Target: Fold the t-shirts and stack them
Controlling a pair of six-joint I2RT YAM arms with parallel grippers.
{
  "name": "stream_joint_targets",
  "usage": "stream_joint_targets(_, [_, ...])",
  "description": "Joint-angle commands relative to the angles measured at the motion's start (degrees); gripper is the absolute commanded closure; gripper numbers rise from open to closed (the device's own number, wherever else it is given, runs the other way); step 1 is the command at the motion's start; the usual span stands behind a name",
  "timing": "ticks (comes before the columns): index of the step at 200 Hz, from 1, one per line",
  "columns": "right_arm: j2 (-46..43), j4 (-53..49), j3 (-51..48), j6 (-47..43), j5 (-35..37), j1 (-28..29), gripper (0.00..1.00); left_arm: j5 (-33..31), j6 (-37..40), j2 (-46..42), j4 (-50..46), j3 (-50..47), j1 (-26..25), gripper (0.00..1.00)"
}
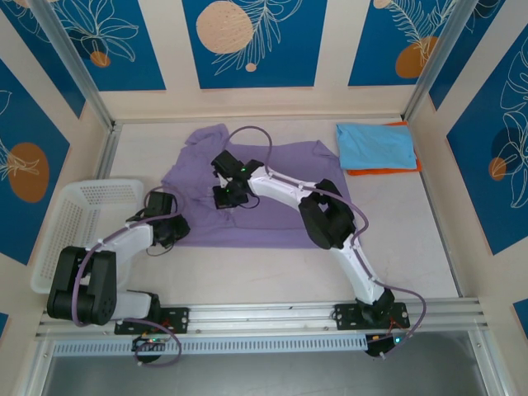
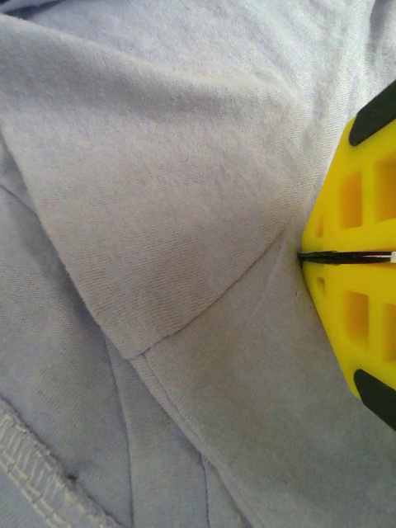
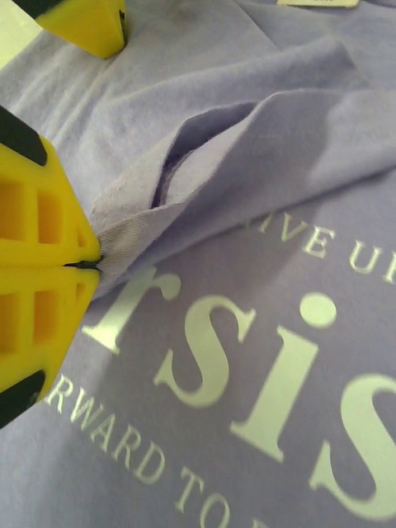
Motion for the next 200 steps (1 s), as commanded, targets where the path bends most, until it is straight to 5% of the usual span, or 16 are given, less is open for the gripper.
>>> stream_joint_targets(1, [-3.22,0.63,-1.57,0.09,-4.1,-1.4,0.99,-3.2,-0.24,-0.83,-3.29,-1.25,1.3,0.9])
stream_joint_targets(84, [-2.44,-0.42,-1.56,1.27,-5.1,-7.41,0.9,-4.25,-0.22,-1.11,-3.66,-1.35,1.42,0.9])
stream_joint_targets(129, [-4.83,-3.91,-2.16,5.42,-2.24,-12.3,0.55,-4.39,0.32,-2.1,-3.74,-1.37,1.4,0.87])
stream_joint_targets(200, [-33.81,8.35,-31.55,6.67,2.26,-11.09,0.53,-3.05,3.67,-14.04,-2.58,-2.7,0.99,0.69])
